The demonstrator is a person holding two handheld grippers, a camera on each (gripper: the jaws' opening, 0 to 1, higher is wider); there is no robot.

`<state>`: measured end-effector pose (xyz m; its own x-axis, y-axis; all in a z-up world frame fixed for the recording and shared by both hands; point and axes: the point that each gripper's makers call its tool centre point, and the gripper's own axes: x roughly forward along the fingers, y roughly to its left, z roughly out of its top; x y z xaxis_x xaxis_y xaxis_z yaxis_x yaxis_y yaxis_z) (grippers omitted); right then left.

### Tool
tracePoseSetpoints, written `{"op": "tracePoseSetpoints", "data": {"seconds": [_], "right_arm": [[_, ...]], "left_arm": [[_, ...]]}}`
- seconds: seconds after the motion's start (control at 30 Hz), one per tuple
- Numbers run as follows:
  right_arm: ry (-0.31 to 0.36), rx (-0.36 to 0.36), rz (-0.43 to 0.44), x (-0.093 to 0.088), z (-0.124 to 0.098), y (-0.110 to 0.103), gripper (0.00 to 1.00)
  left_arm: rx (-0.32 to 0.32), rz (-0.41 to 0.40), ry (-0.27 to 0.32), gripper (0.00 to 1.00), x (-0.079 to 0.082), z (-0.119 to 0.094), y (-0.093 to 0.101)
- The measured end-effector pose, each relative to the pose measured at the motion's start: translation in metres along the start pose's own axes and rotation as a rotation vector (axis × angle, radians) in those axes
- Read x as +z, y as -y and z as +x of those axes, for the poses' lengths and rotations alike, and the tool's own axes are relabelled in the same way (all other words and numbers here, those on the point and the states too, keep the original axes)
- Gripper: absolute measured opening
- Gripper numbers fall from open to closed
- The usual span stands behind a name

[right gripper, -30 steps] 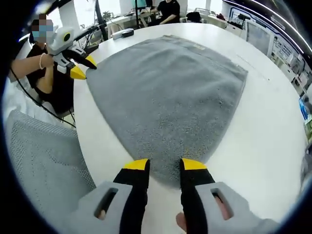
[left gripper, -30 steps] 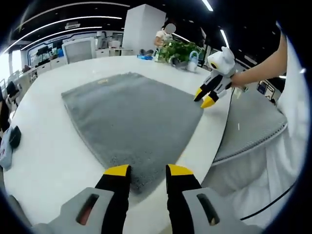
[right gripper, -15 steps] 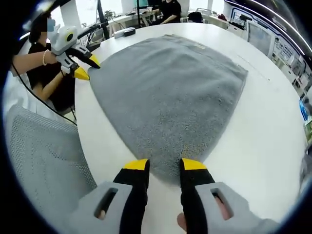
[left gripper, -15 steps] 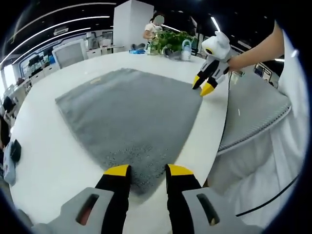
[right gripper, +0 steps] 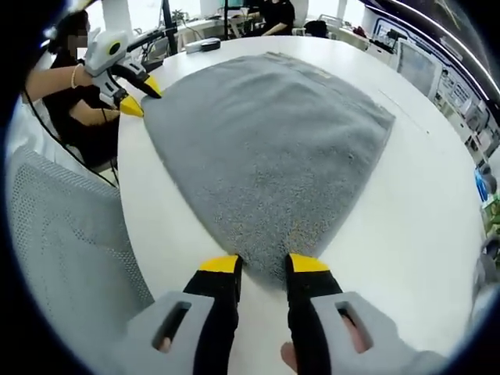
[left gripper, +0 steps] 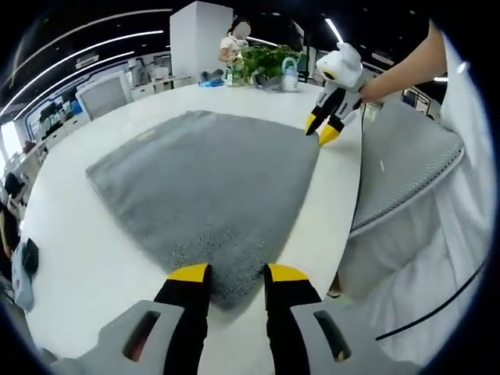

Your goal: Fold the towel on the table until its edges align and the towel forms a compact rectangular stack.

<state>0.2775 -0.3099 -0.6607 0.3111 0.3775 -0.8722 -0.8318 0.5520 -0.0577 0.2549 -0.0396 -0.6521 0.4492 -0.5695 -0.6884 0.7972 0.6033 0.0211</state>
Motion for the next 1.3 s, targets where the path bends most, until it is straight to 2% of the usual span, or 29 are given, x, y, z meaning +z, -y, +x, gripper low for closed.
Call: {"op": "tracePoseSetpoints", "data": {"seconds": [0.37, 0.53, 0.8, 1.0, 1.23, 1.3], "right_arm": [[0.013, -0.002, -0.027, -0.003, -0.002, 0.003, 0.19], [0.009, -0.014, -0.056, -0.005, -0.003, 0.007, 0.14], [0.022, -0.049, -0.082, -0.009, -0.003, 0.011, 0.06], [0.019, -0.04, -0.074, -0.007, -0.002, 0.012, 0.05], [0.034, -0.043, -0.076, -0.007, -0.002, 0.013, 0.03], [0.036, -0.042, -0.075, -0.007, -0.002, 0.013, 0.02]], "left_arm": [[0.007, 0.003, -0.027, 0.23, -0.004, -0.003, -0.002], [0.018, 0.028, -0.045, 0.19, -0.007, -0.007, -0.003], [0.052, 0.044, -0.05, 0.12, -0.012, -0.011, -0.007], [0.057, 0.017, -0.033, 0.08, -0.013, -0.013, -0.008], [0.062, 0.056, -0.038, 0.05, -0.016, -0.016, -0.005], [0.061, 0.045, -0.037, 0.04, -0.016, -0.016, -0.005]]}}
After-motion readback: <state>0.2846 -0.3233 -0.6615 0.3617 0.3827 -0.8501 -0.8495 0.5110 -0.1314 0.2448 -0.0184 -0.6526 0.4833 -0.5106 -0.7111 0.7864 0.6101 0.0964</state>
